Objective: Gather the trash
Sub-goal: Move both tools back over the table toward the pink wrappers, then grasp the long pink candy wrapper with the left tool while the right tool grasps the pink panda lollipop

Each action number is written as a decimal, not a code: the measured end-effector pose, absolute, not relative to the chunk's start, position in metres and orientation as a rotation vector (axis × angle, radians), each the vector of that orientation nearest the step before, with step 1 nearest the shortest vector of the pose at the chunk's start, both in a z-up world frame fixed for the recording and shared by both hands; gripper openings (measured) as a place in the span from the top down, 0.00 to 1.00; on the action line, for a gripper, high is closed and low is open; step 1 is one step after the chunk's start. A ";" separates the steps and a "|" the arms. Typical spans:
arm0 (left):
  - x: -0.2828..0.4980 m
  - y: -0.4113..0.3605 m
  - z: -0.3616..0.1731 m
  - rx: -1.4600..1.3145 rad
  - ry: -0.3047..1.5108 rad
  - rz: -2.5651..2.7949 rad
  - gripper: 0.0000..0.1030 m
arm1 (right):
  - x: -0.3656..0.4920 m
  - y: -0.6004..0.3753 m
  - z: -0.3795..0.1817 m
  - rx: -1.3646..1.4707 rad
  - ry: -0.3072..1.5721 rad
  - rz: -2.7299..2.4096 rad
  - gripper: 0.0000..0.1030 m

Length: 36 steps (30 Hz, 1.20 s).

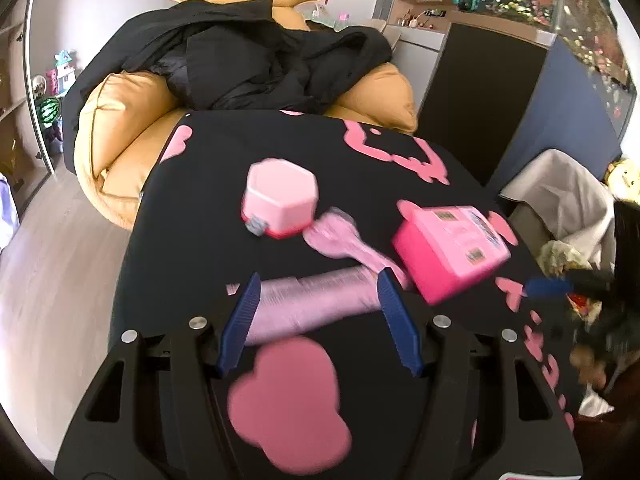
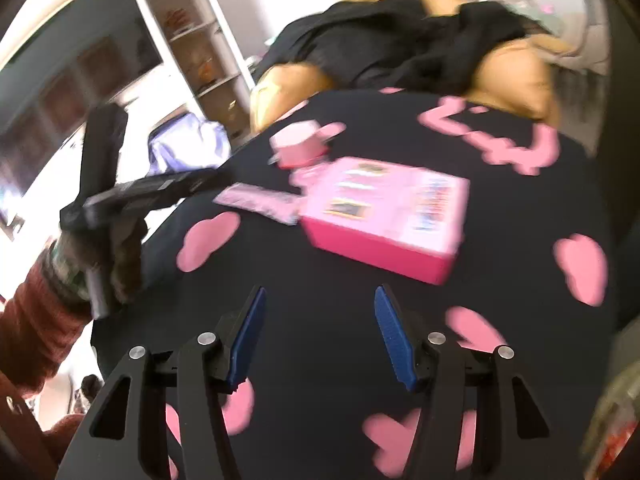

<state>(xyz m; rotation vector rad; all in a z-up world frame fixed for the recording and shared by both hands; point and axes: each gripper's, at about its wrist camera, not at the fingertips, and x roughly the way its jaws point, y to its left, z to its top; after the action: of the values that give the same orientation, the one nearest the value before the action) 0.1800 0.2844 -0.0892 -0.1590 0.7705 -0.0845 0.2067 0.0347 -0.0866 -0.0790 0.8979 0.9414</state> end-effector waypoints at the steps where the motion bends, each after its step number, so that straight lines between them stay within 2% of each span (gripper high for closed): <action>1: 0.188 0.288 -0.091 -0.167 0.780 -0.086 0.44 | 0.208 0.042 -0.089 -0.084 0.904 0.959 0.48; 7: 0.214 0.319 -0.106 -0.288 0.825 -0.048 0.44 | 0.218 0.095 -0.097 -0.111 0.922 1.072 0.48; 20: 0.188 0.334 -0.112 -0.345 0.863 -0.078 0.44 | 0.281 0.149 -0.108 -0.203 0.834 0.879 0.49; 21: 0.187 0.335 -0.112 -0.348 0.864 -0.083 0.44 | 0.284 0.154 -0.109 -0.208 0.845 0.891 0.50; 26: 0.188 0.330 -0.110 -0.337 0.861 -0.119 0.44 | 0.286 0.159 -0.118 -0.269 0.864 0.892 0.78; 36: 0.223 0.310 -0.116 -0.297 0.873 -0.130 0.44 | 0.256 0.063 -0.125 -0.150 0.913 0.809 0.81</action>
<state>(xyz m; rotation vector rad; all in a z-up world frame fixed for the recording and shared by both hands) 0.2230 0.3095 -0.1157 -0.2974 0.8730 -0.1301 0.2559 0.0629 -0.1250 -0.1503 0.9126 0.8090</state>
